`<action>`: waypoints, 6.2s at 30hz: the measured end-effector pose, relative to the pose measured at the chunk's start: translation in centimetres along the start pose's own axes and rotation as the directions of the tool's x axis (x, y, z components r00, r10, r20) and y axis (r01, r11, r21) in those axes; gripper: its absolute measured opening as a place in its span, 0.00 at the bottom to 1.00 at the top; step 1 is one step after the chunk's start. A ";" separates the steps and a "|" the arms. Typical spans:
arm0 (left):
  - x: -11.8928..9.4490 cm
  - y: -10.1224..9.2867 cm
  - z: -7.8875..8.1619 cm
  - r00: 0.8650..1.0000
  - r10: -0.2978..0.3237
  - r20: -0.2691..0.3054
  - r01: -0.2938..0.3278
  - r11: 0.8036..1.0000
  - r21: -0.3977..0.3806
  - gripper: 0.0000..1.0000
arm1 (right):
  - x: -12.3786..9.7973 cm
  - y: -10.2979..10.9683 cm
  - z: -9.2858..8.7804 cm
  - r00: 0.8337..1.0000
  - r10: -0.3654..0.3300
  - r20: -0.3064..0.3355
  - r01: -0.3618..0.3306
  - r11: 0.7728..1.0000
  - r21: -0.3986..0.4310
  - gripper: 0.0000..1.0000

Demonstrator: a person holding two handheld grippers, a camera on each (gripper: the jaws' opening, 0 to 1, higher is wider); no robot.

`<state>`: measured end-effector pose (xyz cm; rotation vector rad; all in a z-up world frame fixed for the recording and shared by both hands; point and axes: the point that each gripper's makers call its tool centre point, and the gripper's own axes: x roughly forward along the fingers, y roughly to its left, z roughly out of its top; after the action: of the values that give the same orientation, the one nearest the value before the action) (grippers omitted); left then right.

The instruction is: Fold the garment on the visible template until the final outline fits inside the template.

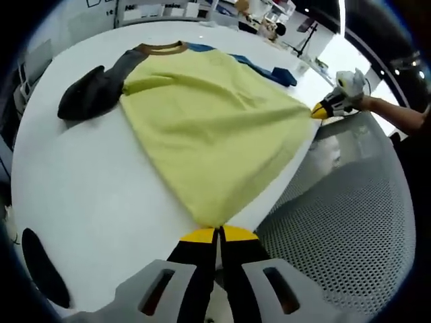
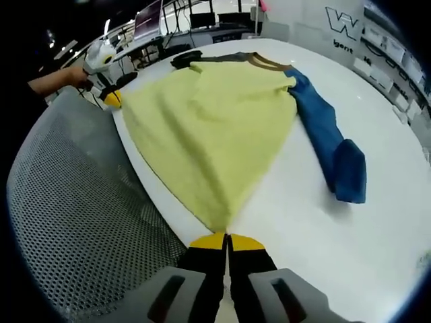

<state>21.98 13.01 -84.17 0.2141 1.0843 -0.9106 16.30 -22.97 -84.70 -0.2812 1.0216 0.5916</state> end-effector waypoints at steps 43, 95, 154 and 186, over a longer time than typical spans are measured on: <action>-4.4 -2.5 9.0 0.904 0.155 0.398 -0.211 0.972 0.101 0.86 | -3.4 -4.1 7.4 0.912 -0.179 0.369 0.171 0.984 0.055 0.71; -4.3 -4.5 8.0 0.852 0.250 0.459 -0.300 0.953 0.038 0.99 | -2.2 -7.6 8.3 0.937 -0.190 0.294 0.225 0.970 -0.090 0.76; -2.8 -4.4 7.6 0.864 0.199 0.462 -0.275 0.956 0.103 0.96 | -4.6 -15.5 9.3 0.866 -0.437 0.244 0.419 0.899 0.126 0.00; -2.9 -4.6 7.8 0.863 0.185 0.471 -0.269 0.956 0.116 0.96 | -9.4 -12.2 25.6 0.735 -0.354 0.579 0.331 0.932 0.149 0.00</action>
<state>23.38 7.30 -76.72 0.2556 0.5255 -0.7898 38.07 -23.57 -64.31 -0.2203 0.3427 0.2842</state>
